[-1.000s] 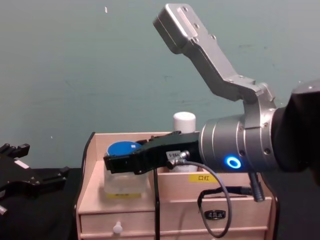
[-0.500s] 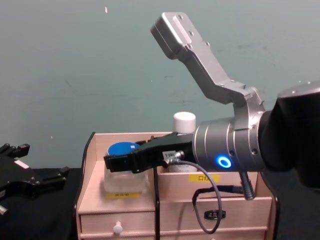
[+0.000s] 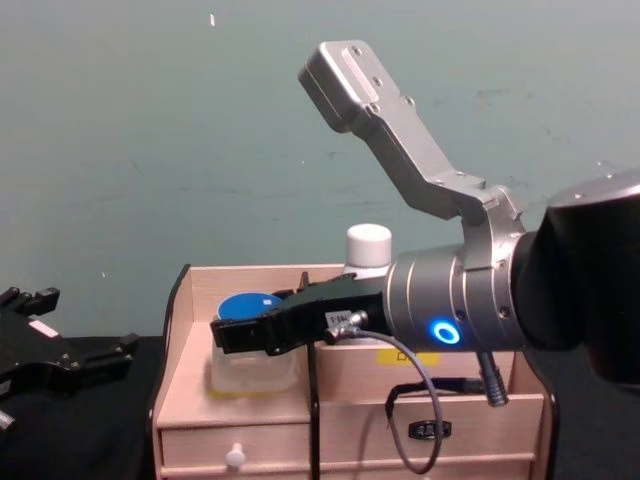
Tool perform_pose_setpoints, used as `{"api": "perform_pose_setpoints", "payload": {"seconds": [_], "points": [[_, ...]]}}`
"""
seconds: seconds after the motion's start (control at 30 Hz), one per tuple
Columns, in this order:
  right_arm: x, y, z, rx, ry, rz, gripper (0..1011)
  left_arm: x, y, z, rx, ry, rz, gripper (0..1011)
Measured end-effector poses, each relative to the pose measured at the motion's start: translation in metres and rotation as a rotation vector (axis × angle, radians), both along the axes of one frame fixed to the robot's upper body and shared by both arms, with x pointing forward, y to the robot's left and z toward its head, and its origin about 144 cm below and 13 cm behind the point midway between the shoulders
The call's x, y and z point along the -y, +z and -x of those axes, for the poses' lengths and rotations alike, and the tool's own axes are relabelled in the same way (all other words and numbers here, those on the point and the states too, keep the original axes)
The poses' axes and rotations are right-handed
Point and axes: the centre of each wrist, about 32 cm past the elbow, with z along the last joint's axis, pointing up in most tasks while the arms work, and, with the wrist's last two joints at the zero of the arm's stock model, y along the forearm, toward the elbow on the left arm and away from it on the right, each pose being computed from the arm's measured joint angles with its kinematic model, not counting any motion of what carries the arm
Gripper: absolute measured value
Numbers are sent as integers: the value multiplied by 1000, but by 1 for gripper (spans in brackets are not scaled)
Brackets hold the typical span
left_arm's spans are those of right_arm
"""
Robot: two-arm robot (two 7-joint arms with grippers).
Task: Pick up the facial cleanser and watermelon frost from the table and place them into the tiered storage box.
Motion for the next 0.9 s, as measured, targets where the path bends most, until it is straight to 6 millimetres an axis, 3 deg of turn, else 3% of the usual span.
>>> {"api": "perform_pose_setpoints", "payload": {"seconds": [0.2, 0.53, 0.9], "points": [[0, 0, 0, 0, 1, 0, 734, 0, 0, 0, 0, 0, 0, 1010], [1, 0, 1, 2, 0, -4, 1000, 0, 0, 0, 0, 0, 0, 1010], [10, 15, 15, 155, 4, -26, 1002, 0, 0, 0, 0, 0, 0, 1010]]}}
